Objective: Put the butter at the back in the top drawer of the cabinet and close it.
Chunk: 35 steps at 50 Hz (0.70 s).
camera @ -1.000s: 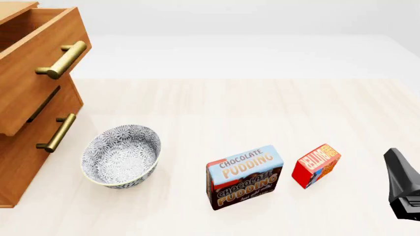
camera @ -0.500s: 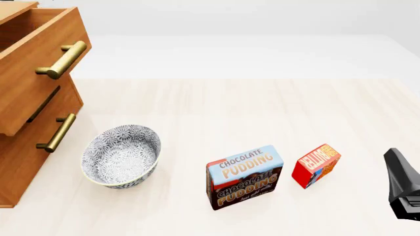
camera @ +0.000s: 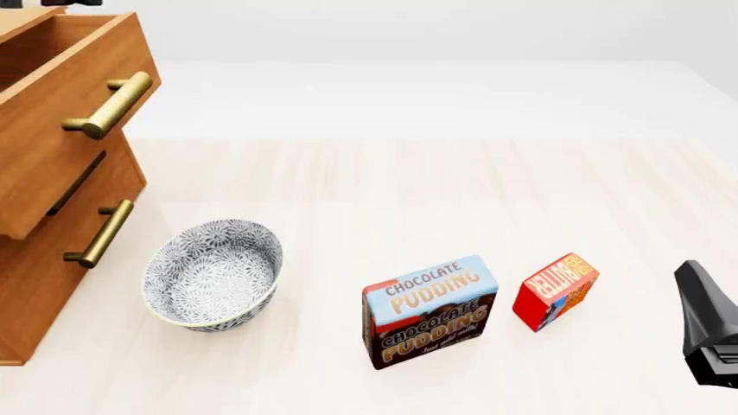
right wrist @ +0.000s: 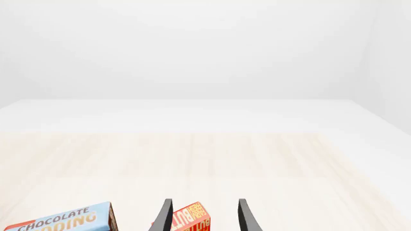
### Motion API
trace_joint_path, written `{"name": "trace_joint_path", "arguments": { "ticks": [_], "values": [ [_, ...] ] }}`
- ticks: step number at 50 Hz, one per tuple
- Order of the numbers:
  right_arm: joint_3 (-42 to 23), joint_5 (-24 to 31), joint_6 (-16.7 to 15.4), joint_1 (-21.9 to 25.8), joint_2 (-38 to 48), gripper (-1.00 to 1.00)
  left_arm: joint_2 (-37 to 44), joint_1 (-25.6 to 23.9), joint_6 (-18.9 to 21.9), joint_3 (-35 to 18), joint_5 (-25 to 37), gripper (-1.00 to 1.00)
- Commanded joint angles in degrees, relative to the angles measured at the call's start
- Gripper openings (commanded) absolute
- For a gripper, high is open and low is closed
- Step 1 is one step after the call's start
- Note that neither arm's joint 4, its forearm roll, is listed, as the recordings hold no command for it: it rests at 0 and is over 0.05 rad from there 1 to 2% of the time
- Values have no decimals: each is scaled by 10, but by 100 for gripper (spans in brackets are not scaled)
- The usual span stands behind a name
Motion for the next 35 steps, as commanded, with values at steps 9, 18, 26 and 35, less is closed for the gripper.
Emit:
{"name": "trace_joint_path", "arguments": {
  "ticks": [9,18,26,35],
  "values": [
    [0,0,0,0,0,100,-3,9,-3,14,-11,100],
    [0,0,0,0,0,100,0,11,-5,23,-19,100],
    [0,0,0,0,0,100,9,10,-8,33,-30,100],
    [0,0,0,0,0,100,19,9,-10,41,-39,100]
  ]
}}
